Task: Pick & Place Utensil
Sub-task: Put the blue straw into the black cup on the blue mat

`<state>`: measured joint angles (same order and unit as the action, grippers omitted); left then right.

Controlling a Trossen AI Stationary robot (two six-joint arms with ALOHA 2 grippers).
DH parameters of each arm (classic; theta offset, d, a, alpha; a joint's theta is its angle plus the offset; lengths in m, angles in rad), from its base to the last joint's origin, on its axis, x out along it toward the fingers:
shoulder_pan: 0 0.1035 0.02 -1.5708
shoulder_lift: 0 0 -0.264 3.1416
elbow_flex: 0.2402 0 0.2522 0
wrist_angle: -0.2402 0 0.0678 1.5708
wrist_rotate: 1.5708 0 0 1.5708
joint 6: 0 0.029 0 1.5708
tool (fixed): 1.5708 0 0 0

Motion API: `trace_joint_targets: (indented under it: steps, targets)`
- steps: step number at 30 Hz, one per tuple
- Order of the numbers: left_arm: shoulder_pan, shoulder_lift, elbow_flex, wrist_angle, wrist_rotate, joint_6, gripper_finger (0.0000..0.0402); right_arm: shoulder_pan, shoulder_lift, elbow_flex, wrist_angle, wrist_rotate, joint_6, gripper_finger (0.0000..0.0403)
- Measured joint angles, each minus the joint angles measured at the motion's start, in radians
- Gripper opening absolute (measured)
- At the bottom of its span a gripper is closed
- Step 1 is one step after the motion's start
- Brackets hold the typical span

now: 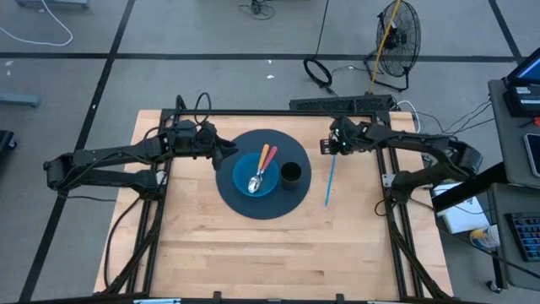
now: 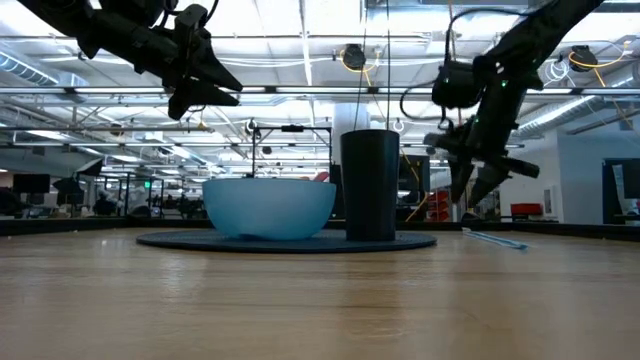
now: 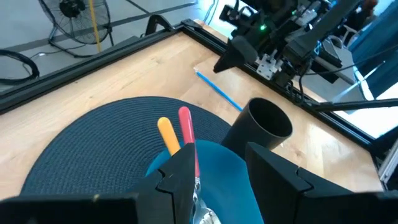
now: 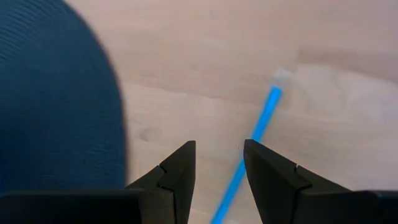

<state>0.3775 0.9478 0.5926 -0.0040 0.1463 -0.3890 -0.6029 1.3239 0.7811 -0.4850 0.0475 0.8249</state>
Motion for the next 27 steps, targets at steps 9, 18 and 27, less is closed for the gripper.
trace_joint_targets:
  steps: [9,18,27]
  targets:
    - [0.000,0.000,0.000,0.000,0.000,-0.017,0.0147,-0.042,0.131,0.000,0.006,-0.072,-0.018,0.0133]
    - [0.000,0.000,0.000,0.000,0.000,-0.024,0.0147,-0.046,0.167,0.000,-0.003,-0.020,-0.026,0.0133]
    - [0.000,0.000,0.000,0.000,-0.011,-0.008,0.0147,-0.053,0.189,0.001,-0.018,-0.027,-0.023,0.0132]
